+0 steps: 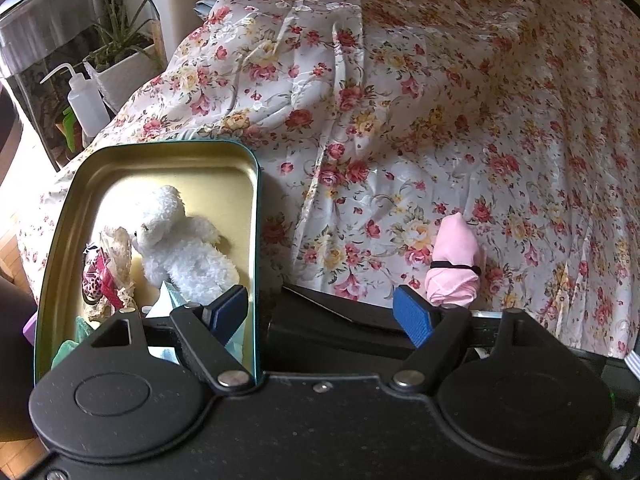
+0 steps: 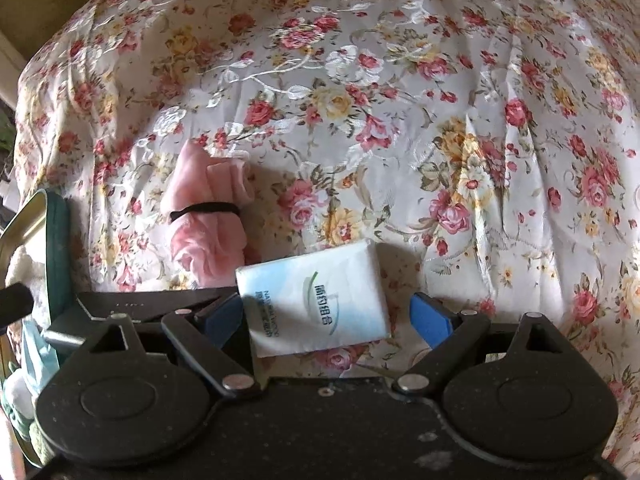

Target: Organize soft objects

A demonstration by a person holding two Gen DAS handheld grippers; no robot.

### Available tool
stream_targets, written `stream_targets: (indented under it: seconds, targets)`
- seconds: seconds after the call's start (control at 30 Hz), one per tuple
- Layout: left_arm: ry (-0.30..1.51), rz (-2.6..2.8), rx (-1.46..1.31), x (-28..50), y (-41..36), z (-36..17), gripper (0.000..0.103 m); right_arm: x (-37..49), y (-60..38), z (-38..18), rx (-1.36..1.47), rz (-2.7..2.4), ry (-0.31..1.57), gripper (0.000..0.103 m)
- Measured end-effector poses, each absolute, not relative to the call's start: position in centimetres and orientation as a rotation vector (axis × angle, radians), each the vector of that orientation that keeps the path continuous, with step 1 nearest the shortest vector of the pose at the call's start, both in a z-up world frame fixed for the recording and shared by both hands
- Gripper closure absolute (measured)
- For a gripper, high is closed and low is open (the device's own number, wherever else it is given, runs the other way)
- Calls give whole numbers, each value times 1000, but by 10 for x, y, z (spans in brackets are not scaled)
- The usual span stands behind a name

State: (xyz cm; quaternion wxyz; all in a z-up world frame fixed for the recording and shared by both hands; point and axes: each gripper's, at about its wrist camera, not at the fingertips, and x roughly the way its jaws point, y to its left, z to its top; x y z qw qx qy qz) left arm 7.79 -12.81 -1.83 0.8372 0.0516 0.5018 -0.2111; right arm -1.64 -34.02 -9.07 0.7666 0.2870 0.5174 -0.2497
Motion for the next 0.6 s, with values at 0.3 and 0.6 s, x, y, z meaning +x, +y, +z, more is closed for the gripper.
stream_targets:
  seconds: [0.3, 0.6]
  targets:
    - [1061, -445, 123, 76, -135, -20, 27, -31, -354, -74, 657, -576, 1059, 32]
    - [1077, -482, 135, 66, -169, -28, 27, -62, -385, -41, 661, -747, 905, 32]
